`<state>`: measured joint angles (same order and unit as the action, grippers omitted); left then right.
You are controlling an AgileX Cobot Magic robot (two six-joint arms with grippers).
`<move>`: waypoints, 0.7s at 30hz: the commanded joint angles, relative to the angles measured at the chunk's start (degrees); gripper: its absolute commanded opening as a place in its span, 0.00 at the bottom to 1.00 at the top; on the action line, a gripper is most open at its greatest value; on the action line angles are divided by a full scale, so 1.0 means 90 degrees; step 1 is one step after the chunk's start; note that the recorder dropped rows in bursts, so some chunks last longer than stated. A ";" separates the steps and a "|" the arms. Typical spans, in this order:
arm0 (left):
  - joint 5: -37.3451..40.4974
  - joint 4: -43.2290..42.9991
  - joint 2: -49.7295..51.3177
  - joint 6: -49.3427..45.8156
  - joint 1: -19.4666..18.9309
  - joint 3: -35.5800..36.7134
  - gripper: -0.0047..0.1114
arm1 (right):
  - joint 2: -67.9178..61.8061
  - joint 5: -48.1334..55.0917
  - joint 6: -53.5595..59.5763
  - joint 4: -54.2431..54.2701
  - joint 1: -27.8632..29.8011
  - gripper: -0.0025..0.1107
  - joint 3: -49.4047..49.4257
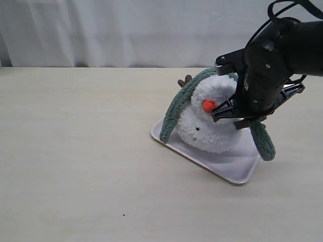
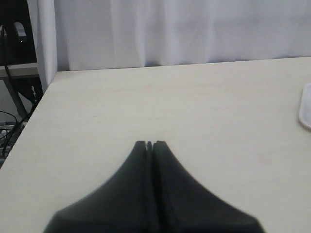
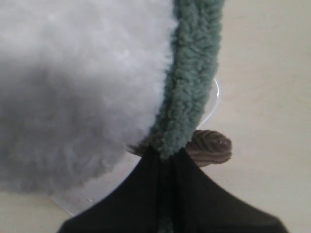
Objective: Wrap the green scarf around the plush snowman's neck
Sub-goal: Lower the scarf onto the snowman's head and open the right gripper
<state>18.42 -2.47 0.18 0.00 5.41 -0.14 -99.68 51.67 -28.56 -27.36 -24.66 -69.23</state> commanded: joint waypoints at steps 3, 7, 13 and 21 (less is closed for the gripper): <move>-0.0083 0.0018 -0.0020 0.0000 -0.0015 0.0016 0.04 | 0.0183 -0.0053 0.0845 0.1138 0.0053 0.06 0.0027; -0.0083 0.0018 -0.0020 0.0000 -0.0015 0.0016 0.04 | 0.0183 -0.0090 0.1439 0.1940 0.0053 0.09 0.0027; -0.0083 0.0018 -0.0020 0.0000 -0.0015 0.0016 0.04 | 0.0183 0.0136 0.1411 0.2014 0.0053 0.32 0.0027; -0.0083 0.0018 -0.0020 0.0000 -0.0015 0.0016 0.04 | 0.0193 0.0585 0.1411 0.1974 0.0053 0.49 0.0027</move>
<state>18.42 -2.47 0.18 0.00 5.41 -0.14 -98.64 55.73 -16.27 -9.52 -24.66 -69.23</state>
